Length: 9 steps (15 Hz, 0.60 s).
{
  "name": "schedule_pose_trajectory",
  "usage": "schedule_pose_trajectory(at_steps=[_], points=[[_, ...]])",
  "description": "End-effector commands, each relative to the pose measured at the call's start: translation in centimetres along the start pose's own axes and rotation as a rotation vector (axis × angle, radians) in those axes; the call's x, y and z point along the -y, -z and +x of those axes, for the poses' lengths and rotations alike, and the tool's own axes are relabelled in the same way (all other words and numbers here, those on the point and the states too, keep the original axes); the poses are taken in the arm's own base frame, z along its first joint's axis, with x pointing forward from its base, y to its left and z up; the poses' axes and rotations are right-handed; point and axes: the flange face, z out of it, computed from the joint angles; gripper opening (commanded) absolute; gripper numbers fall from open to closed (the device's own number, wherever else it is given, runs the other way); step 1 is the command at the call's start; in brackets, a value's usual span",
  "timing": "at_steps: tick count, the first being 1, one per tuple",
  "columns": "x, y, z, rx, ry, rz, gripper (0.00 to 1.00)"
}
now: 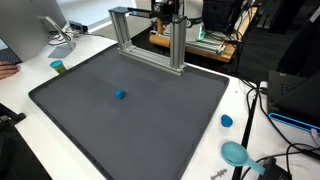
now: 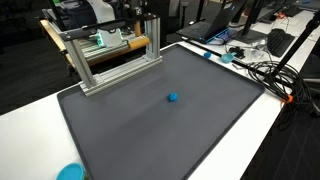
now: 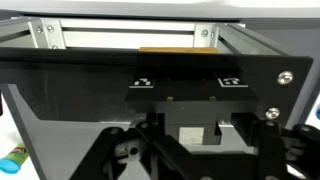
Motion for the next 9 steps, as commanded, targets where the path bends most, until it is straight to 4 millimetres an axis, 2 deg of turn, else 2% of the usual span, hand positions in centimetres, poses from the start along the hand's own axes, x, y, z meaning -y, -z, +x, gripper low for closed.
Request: schedule_pose_trajectory(at_steps=[1, 3, 9], points=[[-0.73, 0.73, -0.3, -0.001, 0.028, 0.017, 0.46], [-1.16, 0.57, -0.63, -0.001, 0.035, 0.02, 0.34], [-1.01, 0.6, -0.39, 0.012, 0.001, 0.013, 0.34]])
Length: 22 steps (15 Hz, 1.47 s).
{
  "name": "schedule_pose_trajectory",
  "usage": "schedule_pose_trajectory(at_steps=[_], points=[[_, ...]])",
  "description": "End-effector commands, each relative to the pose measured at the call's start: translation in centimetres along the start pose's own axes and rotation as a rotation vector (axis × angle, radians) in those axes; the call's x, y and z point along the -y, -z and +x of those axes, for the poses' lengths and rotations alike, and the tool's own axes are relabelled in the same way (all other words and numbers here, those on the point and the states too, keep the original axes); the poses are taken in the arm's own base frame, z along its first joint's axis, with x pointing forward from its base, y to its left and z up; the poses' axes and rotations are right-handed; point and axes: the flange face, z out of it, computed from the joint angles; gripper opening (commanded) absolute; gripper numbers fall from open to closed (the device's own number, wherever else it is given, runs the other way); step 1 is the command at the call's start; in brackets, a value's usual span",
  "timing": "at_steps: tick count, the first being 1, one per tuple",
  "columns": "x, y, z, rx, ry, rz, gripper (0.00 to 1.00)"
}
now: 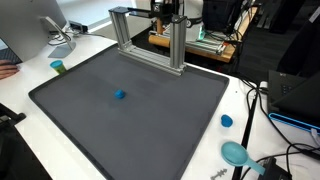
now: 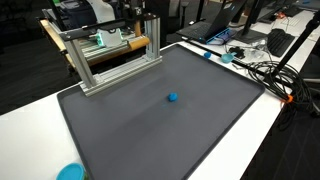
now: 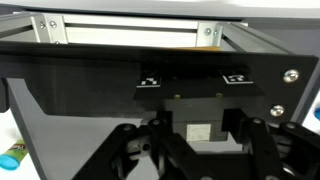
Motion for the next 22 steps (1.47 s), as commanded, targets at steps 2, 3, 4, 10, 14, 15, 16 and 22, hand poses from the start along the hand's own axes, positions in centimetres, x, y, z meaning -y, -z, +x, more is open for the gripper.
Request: schedule_pose_trajectory(at_steps=[2, 3, 4, 10, 14, 15, 16, 22], points=[[0.0, 0.3, -0.4, 0.017, 0.022, 0.005, 0.34], [-0.1, 0.3, -0.4, 0.017, 0.035, 0.002, 0.34], [-0.1, 0.3, -0.4, 0.016, 0.038, 0.002, 0.34], [-0.2, 0.0, -0.6, 0.038, 0.084, -0.001, 0.67], [-0.4, -0.1, -0.6, 0.031, 0.112, 0.0, 0.39], [-0.4, -0.3, -1.0, 0.024, 0.108, -0.001, 0.34], [-0.4, -0.3, -0.7, 0.014, 0.086, 0.005, 0.34], [-1.0, 0.8, 1.2, -0.074, -0.116, -0.026, 0.34]])
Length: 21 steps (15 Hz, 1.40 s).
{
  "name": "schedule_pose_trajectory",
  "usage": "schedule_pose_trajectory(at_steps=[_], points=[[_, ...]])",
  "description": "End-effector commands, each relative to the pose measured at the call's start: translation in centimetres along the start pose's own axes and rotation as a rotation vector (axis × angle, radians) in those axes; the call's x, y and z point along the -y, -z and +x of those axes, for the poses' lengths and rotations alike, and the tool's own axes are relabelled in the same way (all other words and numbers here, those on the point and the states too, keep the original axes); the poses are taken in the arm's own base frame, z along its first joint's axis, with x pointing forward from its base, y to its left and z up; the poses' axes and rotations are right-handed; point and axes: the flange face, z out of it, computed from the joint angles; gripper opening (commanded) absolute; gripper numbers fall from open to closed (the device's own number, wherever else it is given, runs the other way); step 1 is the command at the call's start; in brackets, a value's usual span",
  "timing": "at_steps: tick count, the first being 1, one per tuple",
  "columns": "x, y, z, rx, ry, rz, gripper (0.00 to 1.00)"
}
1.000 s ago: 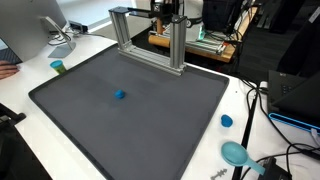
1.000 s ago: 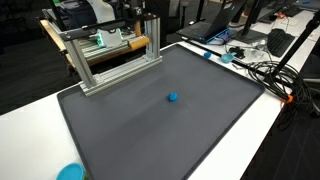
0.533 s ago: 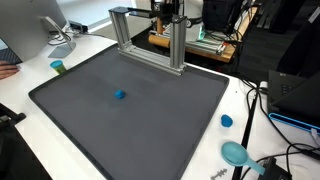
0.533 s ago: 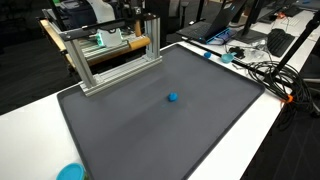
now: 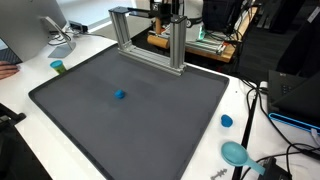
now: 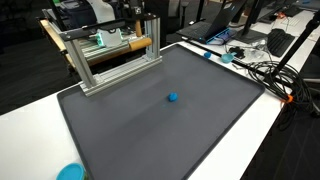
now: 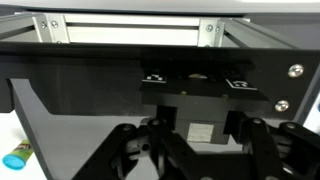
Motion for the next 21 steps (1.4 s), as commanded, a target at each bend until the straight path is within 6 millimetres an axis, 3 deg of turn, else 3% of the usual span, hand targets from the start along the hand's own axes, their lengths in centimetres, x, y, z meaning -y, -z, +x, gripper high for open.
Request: schedule_pose_trajectory(at_steps=[1, 4, 12, 14, 16, 17, 19, 21], points=[[-0.6, 0.8, 1.5, -0.068, -0.102, -0.029, 0.34], [-0.7, 0.6, 2.4, 0.02, -0.088, -0.019, 0.34], [-0.3, 1.7, 1.5, 0.156, 0.067, 0.085, 0.34], [-0.1, 1.6, 1.5, 0.161, 0.062, 0.09, 0.85], [0.1, 1.4, 1.5, 0.159, 0.045, 0.088, 0.89], [0.2, 1.3, 1.4, 0.156, 0.037, 0.086, 0.96], [0.2, 1.1, 1.2, 0.155, 0.022, 0.082, 0.95], [0.3, 1.1, 1.0, 0.148, 0.012, 0.079, 0.83]])
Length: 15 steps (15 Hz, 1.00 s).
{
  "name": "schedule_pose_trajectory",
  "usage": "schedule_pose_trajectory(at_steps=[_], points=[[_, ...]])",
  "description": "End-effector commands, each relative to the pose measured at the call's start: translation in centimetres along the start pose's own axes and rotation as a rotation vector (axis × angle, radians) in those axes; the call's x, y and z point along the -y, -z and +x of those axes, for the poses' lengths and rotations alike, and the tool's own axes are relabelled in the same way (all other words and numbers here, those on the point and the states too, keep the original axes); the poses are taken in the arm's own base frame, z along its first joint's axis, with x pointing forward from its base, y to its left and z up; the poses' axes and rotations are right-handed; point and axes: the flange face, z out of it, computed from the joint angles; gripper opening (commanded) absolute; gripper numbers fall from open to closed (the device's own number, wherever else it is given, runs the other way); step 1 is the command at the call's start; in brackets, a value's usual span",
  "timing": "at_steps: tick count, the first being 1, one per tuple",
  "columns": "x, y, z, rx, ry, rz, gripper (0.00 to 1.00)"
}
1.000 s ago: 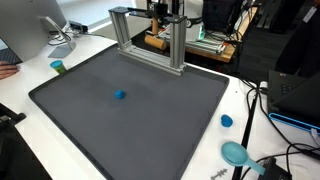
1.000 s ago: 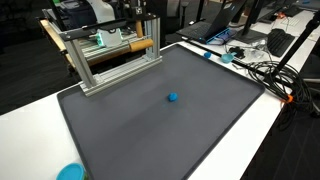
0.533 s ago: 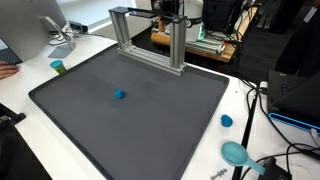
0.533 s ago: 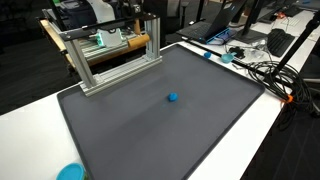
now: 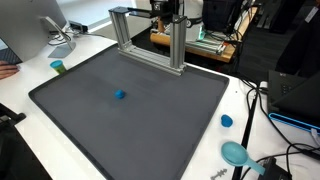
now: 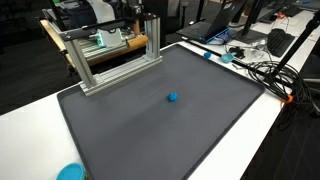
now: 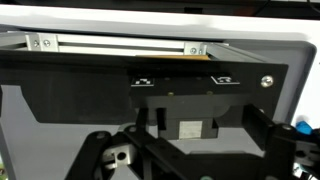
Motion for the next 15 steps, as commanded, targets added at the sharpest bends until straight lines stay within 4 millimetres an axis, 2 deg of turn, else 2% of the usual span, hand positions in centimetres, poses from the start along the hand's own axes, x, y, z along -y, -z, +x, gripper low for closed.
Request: schedule_pose_trajectory(at_steps=[1, 2, 6, 9, 11, 12, 15], points=[[0.4, -0.1, -0.6, -0.004, -0.023, 0.016, 0.71], [0.5, -0.1, -0.7, -0.008, -0.021, 0.018, 0.64], [0.7, -0.2, -1.2, -0.019, -0.042, -0.001, 0.55], [0.6, -0.2, -1.6, -0.022, -0.069, -0.011, 0.65], [0.8, -0.4, -1.9, -0.026, -0.087, -0.016, 0.65], [0.9, -0.6, -2.1, -0.029, -0.091, -0.017, 0.71], [1.0, -0.9, -2.2, -0.045, -0.11, -0.022, 0.54]])
